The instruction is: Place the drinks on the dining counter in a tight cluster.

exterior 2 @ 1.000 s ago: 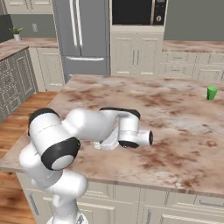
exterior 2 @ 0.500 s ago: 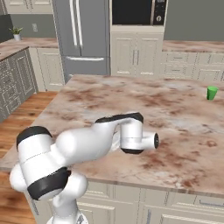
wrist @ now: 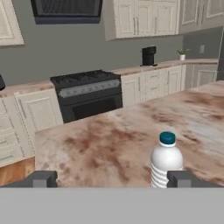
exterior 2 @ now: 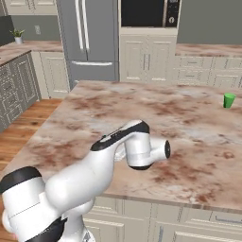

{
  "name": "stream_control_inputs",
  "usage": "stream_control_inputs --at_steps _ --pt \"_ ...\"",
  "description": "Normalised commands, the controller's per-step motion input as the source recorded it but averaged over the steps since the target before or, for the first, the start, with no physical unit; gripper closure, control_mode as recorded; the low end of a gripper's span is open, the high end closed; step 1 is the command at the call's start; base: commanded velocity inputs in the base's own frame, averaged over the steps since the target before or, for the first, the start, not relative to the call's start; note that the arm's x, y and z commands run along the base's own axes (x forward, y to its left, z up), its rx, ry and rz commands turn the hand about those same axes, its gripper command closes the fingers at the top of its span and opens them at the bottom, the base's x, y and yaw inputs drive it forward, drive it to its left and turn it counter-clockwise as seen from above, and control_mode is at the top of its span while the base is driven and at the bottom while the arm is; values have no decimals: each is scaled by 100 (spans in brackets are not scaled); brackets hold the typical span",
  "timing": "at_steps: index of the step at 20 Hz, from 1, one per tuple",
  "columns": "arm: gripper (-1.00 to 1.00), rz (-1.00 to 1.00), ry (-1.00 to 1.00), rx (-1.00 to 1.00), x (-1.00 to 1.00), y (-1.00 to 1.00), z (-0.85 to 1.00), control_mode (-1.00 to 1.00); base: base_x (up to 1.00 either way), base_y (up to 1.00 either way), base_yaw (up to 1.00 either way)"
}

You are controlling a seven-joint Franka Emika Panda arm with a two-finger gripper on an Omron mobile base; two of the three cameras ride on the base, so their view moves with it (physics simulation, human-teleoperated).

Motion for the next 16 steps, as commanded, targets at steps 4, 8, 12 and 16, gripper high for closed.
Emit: stream_control_inputs --at_steps 4,8,12,16 --pt "-100 0 0 0 -29 0 30 -100 0 0 0" --pt "-100 0 2 0 -3 0 4 -100 0 0 0" --pt "-100 0 0 0 0 0 0 -100 0 0 0" --pt "-100 0 0 0 -7 0 0 100 -46 3 5"
